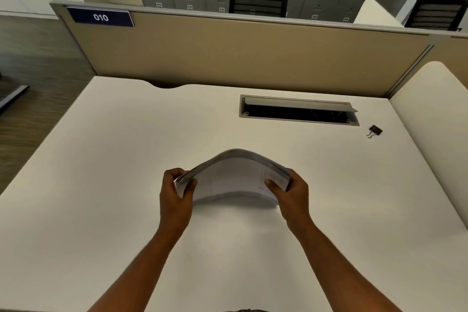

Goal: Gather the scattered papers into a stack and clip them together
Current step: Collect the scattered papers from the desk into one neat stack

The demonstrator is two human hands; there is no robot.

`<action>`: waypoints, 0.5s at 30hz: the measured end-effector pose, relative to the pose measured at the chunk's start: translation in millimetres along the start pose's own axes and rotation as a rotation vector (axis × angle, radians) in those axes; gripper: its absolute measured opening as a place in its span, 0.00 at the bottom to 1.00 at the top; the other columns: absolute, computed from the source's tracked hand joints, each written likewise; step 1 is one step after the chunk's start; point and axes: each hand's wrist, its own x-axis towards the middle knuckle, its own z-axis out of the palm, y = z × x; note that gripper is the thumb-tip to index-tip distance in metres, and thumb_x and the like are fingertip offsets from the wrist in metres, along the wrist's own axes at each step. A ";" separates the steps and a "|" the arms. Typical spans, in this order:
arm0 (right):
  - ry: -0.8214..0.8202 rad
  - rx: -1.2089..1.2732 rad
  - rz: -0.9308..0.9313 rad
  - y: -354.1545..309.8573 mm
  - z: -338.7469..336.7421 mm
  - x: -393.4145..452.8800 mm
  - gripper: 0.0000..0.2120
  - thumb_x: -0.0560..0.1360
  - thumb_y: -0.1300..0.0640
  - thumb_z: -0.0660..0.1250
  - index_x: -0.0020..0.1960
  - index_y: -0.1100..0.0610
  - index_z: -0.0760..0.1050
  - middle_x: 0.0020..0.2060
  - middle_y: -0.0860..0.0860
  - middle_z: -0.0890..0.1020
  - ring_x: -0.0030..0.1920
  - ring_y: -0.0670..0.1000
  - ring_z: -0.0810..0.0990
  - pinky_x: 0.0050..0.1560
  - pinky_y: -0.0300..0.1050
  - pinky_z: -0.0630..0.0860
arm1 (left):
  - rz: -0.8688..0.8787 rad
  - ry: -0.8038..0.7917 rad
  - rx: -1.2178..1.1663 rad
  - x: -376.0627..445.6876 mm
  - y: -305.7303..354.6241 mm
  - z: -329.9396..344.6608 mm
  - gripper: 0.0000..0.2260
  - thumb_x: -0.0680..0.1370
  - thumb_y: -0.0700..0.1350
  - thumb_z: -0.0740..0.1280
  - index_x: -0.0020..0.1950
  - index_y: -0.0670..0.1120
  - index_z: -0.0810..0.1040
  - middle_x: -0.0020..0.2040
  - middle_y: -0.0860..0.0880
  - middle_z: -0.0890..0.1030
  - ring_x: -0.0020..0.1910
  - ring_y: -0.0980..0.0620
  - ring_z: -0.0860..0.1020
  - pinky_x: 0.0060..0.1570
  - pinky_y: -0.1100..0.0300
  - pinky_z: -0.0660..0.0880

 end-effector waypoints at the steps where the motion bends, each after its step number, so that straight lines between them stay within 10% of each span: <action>1: -0.012 -0.020 -0.001 1.2 1.2 0.1 0.12 0.72 0.68 0.77 0.50 0.54 0.83 0.43 0.49 0.87 0.46 0.47 0.85 0.49 0.45 0.80 | -0.013 0.002 0.001 0.5 -2.0 0.6 0.11 0.77 0.39 0.70 0.56 0.46 0.72 0.49 0.54 0.77 0.49 0.61 0.76 0.52 0.61 0.74; 8: 0.014 0.030 -0.068 -4.6 -10.5 -1.3 0.15 0.70 0.72 0.76 0.52 0.61 0.78 0.44 0.48 0.84 0.46 0.45 0.83 0.48 0.35 0.79 | -0.019 0.023 -0.086 -2.7 -2.5 -3.9 0.20 0.74 0.37 0.73 0.61 0.47 0.69 0.54 0.56 0.77 0.53 0.61 0.77 0.53 0.67 0.74; 15: 0.031 -0.154 0.082 25.0 -7.5 -8.1 0.09 0.73 0.64 0.77 0.45 0.50 0.83 0.39 0.46 0.86 0.41 0.46 0.83 0.44 0.46 0.77 | -0.132 -0.045 -0.025 -10.3 -20.9 2.6 0.16 0.78 0.41 0.69 0.62 0.52 0.70 0.54 0.55 0.77 0.52 0.61 0.75 0.58 0.58 0.74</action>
